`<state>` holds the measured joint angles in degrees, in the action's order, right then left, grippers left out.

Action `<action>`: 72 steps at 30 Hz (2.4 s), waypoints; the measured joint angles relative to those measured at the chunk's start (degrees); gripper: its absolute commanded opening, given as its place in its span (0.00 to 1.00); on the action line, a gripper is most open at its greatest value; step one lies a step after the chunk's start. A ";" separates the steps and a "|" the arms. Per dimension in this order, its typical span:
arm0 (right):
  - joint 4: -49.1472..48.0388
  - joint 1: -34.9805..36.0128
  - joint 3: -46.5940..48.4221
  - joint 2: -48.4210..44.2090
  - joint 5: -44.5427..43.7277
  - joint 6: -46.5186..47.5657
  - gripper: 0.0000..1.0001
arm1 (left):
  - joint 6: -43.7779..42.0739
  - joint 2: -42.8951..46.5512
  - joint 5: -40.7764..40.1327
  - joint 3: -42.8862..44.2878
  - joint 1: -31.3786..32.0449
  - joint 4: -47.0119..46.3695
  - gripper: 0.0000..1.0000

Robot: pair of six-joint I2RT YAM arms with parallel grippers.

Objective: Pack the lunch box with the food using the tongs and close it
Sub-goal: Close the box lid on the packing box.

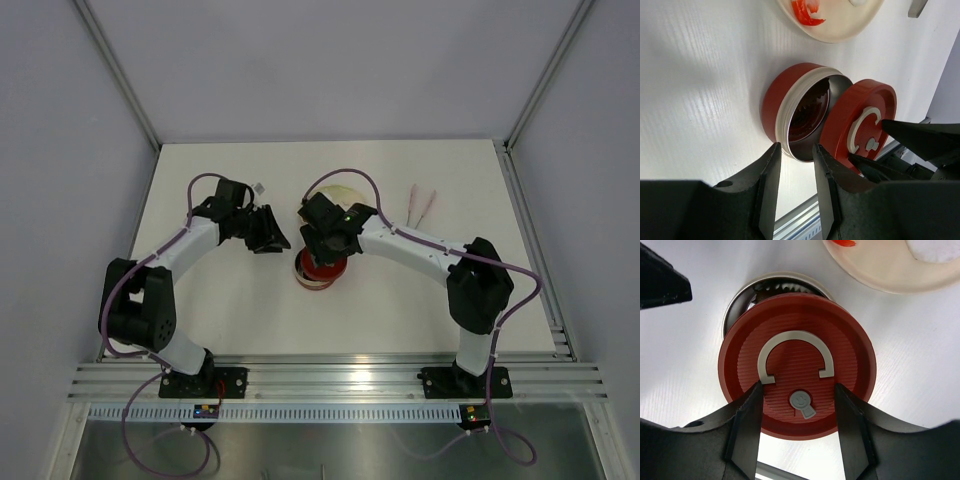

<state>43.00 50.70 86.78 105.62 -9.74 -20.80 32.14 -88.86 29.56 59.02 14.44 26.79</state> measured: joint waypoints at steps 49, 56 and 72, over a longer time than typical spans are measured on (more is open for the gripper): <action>8.22 2.25 12.44 11.82 -1.70 -0.17 0.27 | 0.74 1.14 -0.17 -1.53 -3.10 0.00 0.35; 7.28 2.23 11.82 12.37 -1.31 -0.42 0.29 | 0.74 1.18 -0.17 -1.92 -3.10 -0.31 0.35; 3.37 1.20 8.09 10.25 0.72 -1.64 0.24 | 5.07 -0.33 -1.70 -4.85 -3.10 -4.90 0.33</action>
<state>46.37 51.90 94.87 115.87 -9.02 -22.44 37.21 -89.19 27.86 54.17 11.33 21.89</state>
